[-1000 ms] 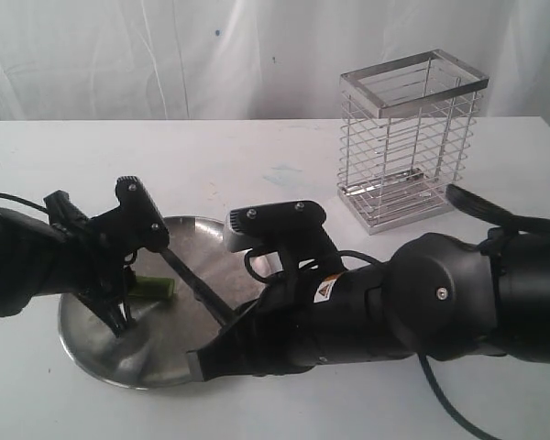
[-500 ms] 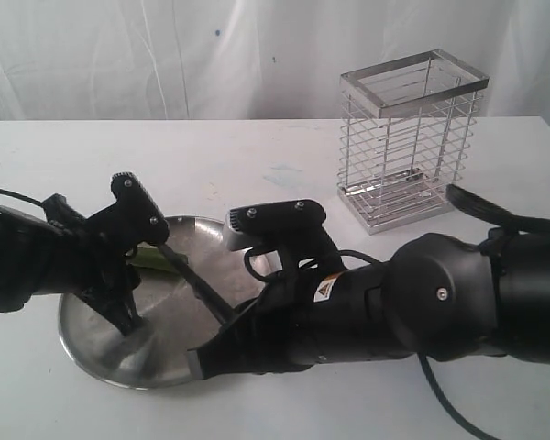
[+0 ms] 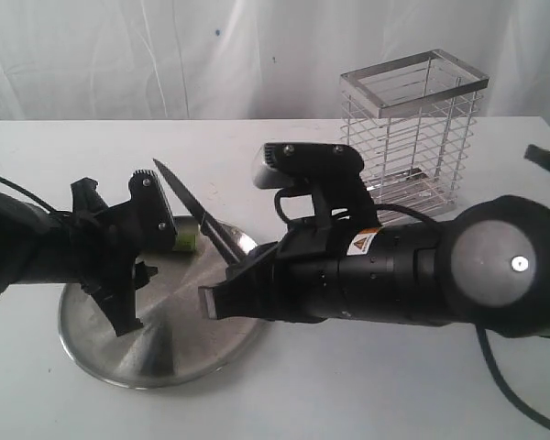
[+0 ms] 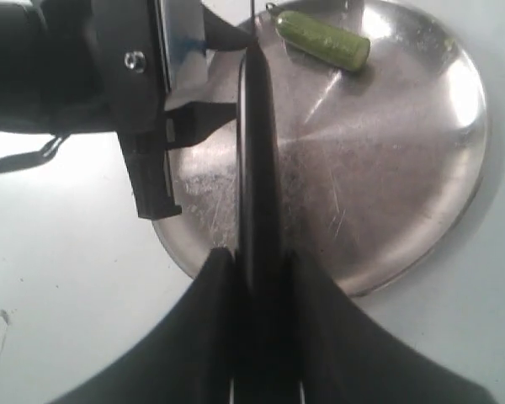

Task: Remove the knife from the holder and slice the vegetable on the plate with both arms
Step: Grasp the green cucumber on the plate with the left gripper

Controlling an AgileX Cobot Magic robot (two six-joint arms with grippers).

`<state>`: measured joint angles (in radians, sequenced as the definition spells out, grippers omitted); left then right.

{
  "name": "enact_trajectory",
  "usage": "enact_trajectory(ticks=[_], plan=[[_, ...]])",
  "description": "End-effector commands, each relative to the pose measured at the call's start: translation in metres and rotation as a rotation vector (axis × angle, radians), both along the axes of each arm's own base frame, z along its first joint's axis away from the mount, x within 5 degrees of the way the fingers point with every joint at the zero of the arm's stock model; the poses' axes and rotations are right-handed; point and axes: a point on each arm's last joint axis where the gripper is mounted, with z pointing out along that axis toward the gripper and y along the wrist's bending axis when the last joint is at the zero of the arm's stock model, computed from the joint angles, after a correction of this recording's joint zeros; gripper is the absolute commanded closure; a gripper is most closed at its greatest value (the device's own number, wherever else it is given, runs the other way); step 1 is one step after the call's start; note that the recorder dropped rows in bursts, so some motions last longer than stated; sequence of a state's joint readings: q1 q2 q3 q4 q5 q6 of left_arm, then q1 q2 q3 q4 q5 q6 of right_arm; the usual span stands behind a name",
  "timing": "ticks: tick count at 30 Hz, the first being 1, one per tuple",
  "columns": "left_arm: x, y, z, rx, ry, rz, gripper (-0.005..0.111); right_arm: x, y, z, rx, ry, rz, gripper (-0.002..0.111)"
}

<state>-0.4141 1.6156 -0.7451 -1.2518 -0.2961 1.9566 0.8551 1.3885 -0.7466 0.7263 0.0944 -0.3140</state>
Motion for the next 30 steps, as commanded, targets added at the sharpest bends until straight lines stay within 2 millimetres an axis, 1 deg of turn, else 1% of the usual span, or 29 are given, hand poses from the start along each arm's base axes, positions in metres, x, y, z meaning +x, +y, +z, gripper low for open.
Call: enact_trajectory(ticks=[1, 3, 7, 9, 12, 13, 15, 16, 21, 25, 28, 30], plan=[[-0.001, 0.001, 0.002, 0.008, 0.000, -0.020, 0.057, 0.002, -0.008, 0.011, 0.036, -0.037, -0.031, 0.108], [-0.001, 0.000, 0.002, -0.015, 0.011, -0.009, 0.057, 0.001, -0.009, 0.015, 0.044, -0.044, -0.031, 0.108], [-0.002, -0.001, 0.001, -0.067, 0.035, 0.034, 0.057, -0.001, -0.009, 0.014, 0.041, -0.034, -0.022, 0.108], [-0.002, 0.000, 0.002, -0.043, 0.026, 0.017, 0.054, -0.002, -0.009, 0.014, 0.036, -0.025, -0.015, 0.108], [0.001, 0.001, 0.002, 0.062, -0.018, -0.062, 0.036, -0.002, -0.008, 0.013, 0.033, -0.018, -0.010, 0.108], [0.004, 0.002, 0.002, 0.093, -0.036, -0.071, 0.028, -0.002, -0.008, 0.013, 0.033, -0.018, -0.010, 0.108], [0.010, 0.003, 0.000, 0.131, -0.050, -0.067, 0.019, -0.002, -0.008, 0.013, 0.033, -0.018, -0.010, 0.108], [0.013, 0.002, -0.001, 0.140, -0.053, -0.068, 0.017, -0.002, -0.008, 0.013, 0.033, -0.017, -0.009, 0.108], [0.026, -0.007, -0.005, 0.119, -0.040, -0.086, 0.016, -0.003, -0.008, 0.013, 0.031, -0.014, -0.006, 0.108], [0.031, -0.010, -0.012, 0.111, -0.019, -0.090, 0.020, -0.003, -0.008, 0.013, 0.031, -0.014, -0.006, 0.108], [0.033, -0.009, -0.019, 0.117, 0.002, -0.099, 0.025, -0.003, -0.008, 0.013, 0.031, -0.014, -0.006, 0.108], [0.035, -0.008, -0.022, 0.107, 0.015, -0.080, 0.025, -0.003, -0.009, 0.013, 0.033, -0.015, -0.006, 0.108]])
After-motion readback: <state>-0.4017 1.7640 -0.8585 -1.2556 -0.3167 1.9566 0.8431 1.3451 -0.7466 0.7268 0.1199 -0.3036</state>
